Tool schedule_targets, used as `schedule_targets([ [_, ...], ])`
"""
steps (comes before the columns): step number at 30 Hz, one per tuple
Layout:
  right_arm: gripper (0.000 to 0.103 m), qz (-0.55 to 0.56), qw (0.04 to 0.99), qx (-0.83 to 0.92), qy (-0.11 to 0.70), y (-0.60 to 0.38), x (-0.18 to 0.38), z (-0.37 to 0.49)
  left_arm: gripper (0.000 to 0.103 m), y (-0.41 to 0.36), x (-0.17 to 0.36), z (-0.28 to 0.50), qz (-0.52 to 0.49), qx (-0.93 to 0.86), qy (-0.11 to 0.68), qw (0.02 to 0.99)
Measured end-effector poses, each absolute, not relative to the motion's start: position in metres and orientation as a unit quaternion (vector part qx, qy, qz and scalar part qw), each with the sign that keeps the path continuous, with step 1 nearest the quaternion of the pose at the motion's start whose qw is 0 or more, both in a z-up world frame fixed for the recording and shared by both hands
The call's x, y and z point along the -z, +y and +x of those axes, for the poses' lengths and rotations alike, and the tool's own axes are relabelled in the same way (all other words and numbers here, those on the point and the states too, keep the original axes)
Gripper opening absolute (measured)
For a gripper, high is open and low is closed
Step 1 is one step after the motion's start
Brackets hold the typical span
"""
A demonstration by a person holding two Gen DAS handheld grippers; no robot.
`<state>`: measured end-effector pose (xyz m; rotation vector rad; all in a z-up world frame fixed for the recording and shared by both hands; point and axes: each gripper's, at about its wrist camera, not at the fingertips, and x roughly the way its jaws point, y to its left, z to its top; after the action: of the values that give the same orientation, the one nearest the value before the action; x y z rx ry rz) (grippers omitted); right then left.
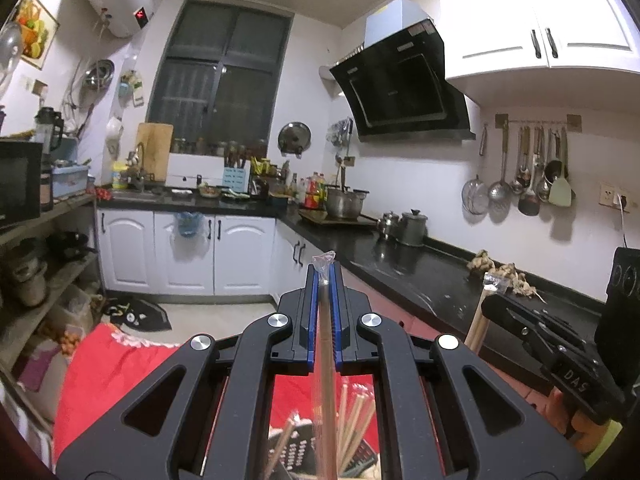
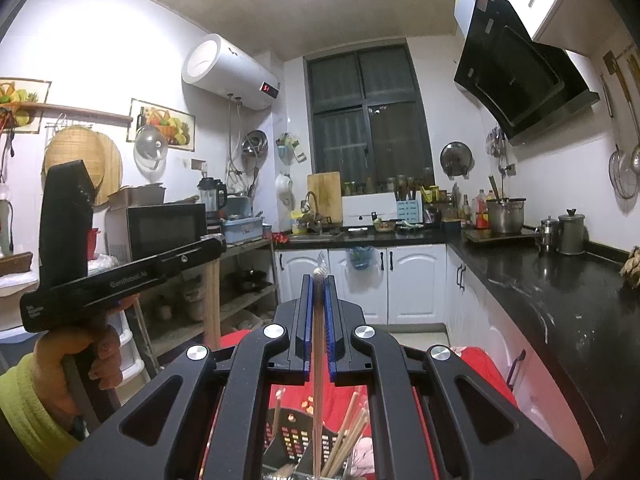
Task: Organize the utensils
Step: 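Lower the chopsticks into the green holder and open both tools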
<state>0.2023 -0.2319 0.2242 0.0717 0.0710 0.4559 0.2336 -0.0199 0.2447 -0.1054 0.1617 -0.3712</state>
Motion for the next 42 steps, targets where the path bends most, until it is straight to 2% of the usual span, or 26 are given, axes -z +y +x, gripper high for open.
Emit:
schedule_targets([
  [8,0.006,0.039,0.971,-0.235,0.016,-0.221,-0.224,0.222,0.003,-0.01,-0.254,0.235,-0.043,0.154,0.046,0.986],
  [19,0.006,0.043,0.971,-0.231,0.03,-0.207,-0.191,0.247,0.003,-0.008,-0.205,0.263,-0.079,0.142,0.067,0.984],
  [33,0.006,0.06,0.97,-0.231,0.039,-0.211,-0.157,0.256,0.003,-0.035,-0.145,0.277,-0.049,0.138,0.088,0.985],
  [42,0.007,0.065,0.969,-0.224,0.076,-0.208,-0.131,0.268,0.003,-0.041,-0.118,0.281,-0.036,0.141,0.118,0.982],
])
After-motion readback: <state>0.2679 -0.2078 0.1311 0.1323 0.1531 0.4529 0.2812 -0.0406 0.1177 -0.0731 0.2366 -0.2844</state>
